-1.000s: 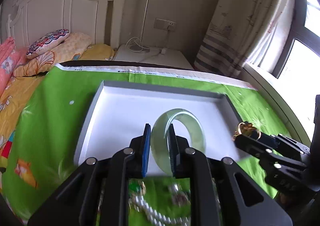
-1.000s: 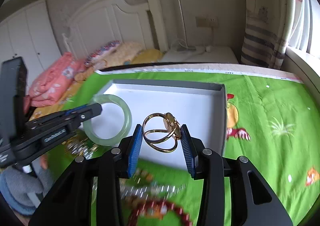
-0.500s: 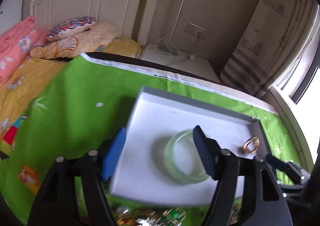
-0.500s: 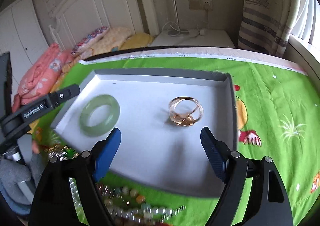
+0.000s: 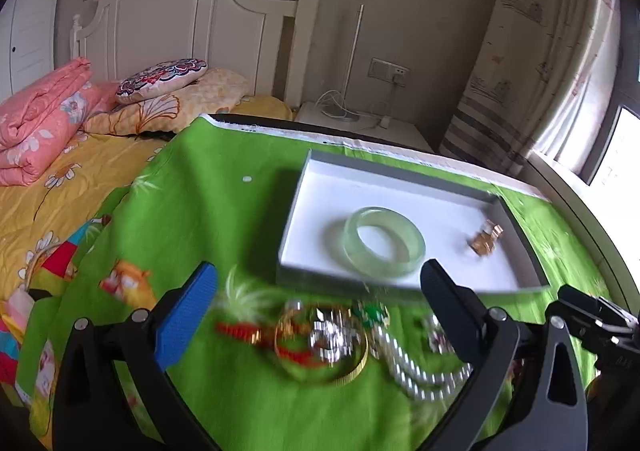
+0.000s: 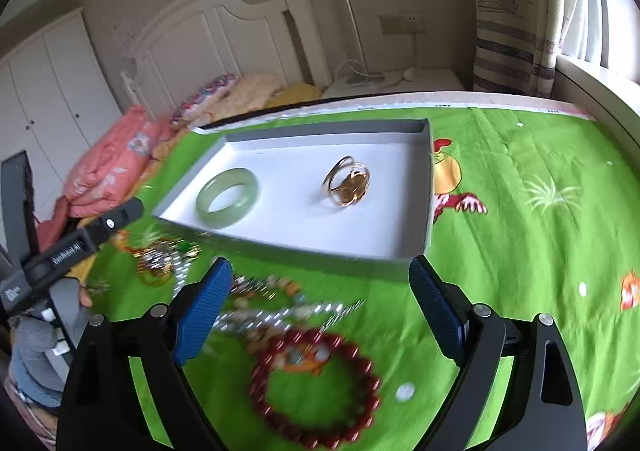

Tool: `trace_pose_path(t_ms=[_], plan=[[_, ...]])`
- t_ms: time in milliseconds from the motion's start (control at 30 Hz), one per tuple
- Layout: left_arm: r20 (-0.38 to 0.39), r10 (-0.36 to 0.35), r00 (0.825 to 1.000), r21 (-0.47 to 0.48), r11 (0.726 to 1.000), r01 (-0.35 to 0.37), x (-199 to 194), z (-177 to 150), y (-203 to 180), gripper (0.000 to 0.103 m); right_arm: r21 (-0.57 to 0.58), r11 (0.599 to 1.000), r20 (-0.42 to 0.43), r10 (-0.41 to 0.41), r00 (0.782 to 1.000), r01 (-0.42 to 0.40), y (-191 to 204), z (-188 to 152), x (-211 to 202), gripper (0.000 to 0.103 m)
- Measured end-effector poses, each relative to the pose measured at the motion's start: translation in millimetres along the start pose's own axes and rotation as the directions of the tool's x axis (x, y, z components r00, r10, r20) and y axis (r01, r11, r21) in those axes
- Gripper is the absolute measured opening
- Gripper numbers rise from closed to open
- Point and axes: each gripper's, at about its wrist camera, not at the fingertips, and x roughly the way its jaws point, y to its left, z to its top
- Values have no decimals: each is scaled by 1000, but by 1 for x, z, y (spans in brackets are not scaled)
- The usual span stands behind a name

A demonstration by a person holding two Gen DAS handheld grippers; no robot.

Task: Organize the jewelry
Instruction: 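Grasp the dark red bead bracelet with the right gripper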

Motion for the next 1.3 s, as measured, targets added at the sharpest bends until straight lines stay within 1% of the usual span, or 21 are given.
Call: trace_pose_path(t_ms=[133,267,300,400,467,533,600,633,700,800,833,900,1000,1067,1133,1200,1267,1300], plan=[[-16,-18,1000,9,1000,18,-16,-21,2,101,3,1000,7,16,1000,-16,2,-12,-16,86],[-63,-74,995,-38,997,71,-21,-44,16,101,-41,999,-2,4,1000,-4,6,-29,-28,86],[-79,-98,992,-65,994,93,-22,-48,21,101,-59,998,-13,8,1000,-9,8,-35,-30,86],[-51,-128,990,-130,984,121,-26,-50,33,101,-125,992,-45,0,999,-6,18,-51,-32,86],[-76,-148,986,-148,980,136,-21,-52,36,101,-178,984,-30,7,1000,-12,28,-56,-36,86],[-85,-150,985,-152,979,136,-19,-52,37,101,-208,978,-43,7,999,-16,34,-58,-33,86],[-85,-158,984,-148,978,144,-20,-53,36,101,-228,974,-70,-13,997,-3,38,-58,-27,85],[-86,-163,983,-146,978,150,-20,-53,36,101,-235,972,-79,-13,997,-6,40,-60,-25,82],[-84,-175,981,-147,976,162,-19,-51,34,101,-264,964,-109,-18,994,-11,46,-61,-20,70],[-87,-182,980,-150,974,168,-17,-50,34,101,-284,959,-143,-22,989,-20,55,-61,-12,61],[-90,-181,979,-150,975,167,-16,-50,33,101,-290,957,-153,-25,988,-20,59,-61,-9,59],[-88,-183,979,-145,975,169,-16,-50,31,101,-303,953,-171,-47,984,-7,64,-60,-2,52],[-86,-191,978,-132,975,178,-17,-50,29,101,-305,952,-202,-79,976,13,66,-60,11,45],[-90,-195,977,-119,976,184,-16,-50,26,101,-298,954,-192,-82,978,21,65,-58,12,42],[-100,-203,974,-107,976,192,-15,-50,24,101,-283,959,-183,-83,980,28,61,-57,12,35],[-111,-206,972,-94,976,196,-14,-50,22,101,-264,964,-173,-86,981,38,56,-57,10,24],[-120,-206,971,-83,977,197,-12,-50,20,101,-255,966,-169,-80,982,35,54,-58,9,19],[-123,-206,971,-79,977,197,-12,-51,19,101,-256,966,-168,-78,983,33,55,-58,9,18]])
